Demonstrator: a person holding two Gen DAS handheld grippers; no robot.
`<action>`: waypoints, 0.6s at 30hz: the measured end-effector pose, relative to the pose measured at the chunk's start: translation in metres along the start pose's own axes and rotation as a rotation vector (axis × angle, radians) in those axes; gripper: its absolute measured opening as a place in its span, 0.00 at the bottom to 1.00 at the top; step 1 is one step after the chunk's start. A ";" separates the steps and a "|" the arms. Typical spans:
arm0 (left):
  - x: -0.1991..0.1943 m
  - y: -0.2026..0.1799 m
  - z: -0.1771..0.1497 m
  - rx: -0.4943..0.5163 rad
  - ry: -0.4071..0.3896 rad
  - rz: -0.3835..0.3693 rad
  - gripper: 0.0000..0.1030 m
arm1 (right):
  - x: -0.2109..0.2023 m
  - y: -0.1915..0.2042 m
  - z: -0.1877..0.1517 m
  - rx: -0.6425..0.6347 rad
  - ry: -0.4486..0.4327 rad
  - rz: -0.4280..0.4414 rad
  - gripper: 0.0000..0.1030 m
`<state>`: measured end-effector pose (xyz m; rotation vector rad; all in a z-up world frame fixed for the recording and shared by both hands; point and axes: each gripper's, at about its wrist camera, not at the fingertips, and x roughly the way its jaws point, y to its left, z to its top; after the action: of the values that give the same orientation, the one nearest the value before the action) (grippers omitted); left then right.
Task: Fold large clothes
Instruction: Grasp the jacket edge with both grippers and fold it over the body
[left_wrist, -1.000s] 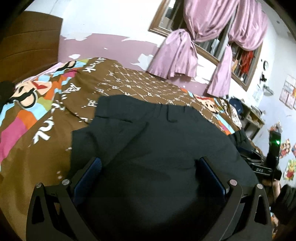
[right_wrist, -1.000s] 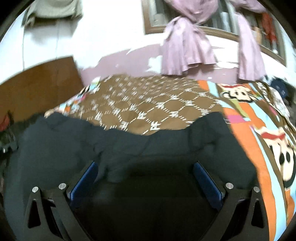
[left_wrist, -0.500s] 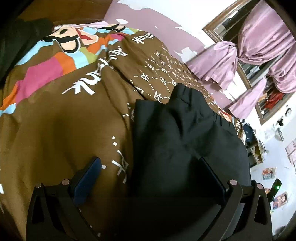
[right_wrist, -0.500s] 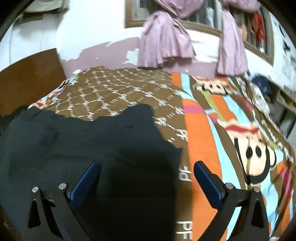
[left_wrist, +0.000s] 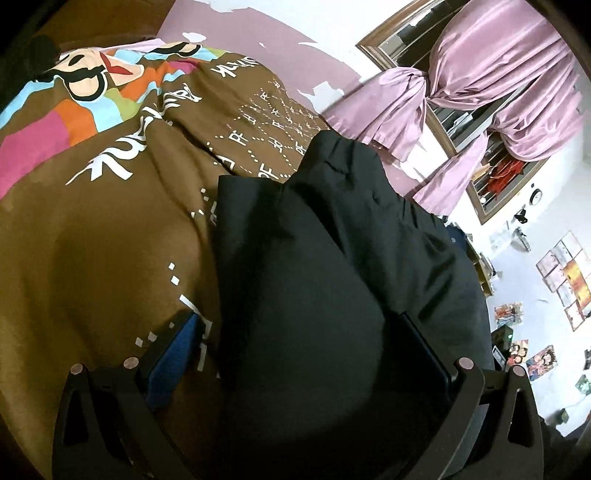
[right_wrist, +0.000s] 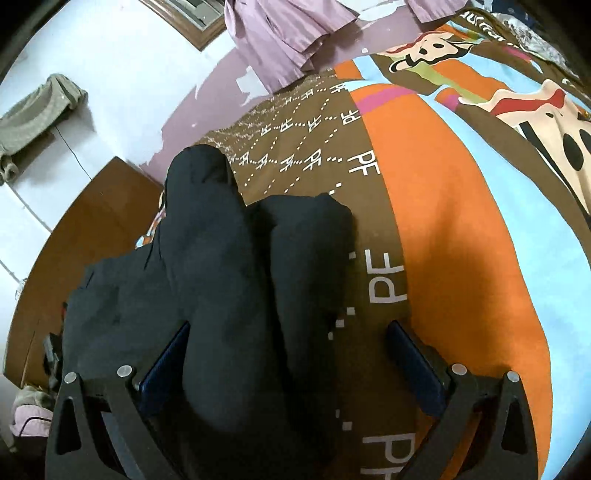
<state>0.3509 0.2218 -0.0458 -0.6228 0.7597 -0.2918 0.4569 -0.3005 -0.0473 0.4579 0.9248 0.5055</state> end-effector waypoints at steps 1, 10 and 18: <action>-0.001 0.000 0.000 -0.002 -0.001 -0.004 0.99 | 0.000 0.001 0.000 -0.003 0.001 -0.003 1.00; 0.002 0.002 0.001 -0.010 0.009 -0.020 0.99 | -0.004 0.001 0.001 0.011 0.013 0.035 1.00; 0.004 0.004 0.003 -0.014 0.024 -0.032 0.99 | 0.001 0.013 -0.003 -0.036 0.126 0.196 1.00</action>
<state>0.3555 0.2246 -0.0490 -0.6465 0.7760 -0.3244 0.4519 -0.2892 -0.0420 0.4905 0.9949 0.7348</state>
